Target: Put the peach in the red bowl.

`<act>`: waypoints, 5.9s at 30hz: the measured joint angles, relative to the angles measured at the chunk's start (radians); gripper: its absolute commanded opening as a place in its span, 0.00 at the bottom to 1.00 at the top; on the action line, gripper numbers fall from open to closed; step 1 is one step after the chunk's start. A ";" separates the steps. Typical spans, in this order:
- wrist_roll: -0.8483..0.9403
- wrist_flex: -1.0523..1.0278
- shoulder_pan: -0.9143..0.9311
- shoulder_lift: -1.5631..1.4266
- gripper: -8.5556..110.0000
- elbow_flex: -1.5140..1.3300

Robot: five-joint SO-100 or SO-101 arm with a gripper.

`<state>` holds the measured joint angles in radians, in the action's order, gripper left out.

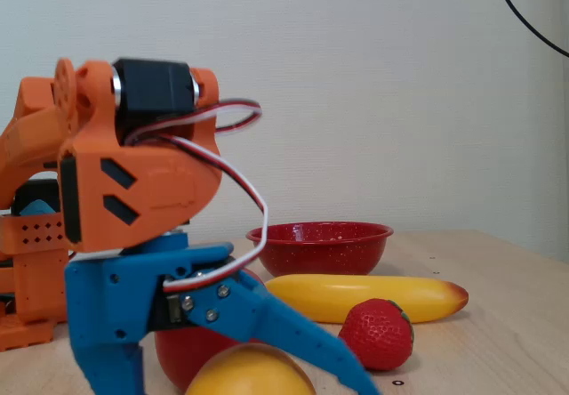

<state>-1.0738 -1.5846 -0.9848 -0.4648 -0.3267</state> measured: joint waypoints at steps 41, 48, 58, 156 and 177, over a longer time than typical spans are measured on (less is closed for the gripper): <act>-0.031 0.037 0.032 0.012 0.37 0.017; -0.054 0.037 0.032 0.011 0.31 0.023; -0.083 0.037 0.028 0.011 0.07 0.023; 1.080 -0.161 1.493 -0.267 0.07 -0.225; 0.885 -0.202 1.493 -0.209 0.55 -0.218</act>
<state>-0.1887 -1.7871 0.5077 -0.6734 -0.5446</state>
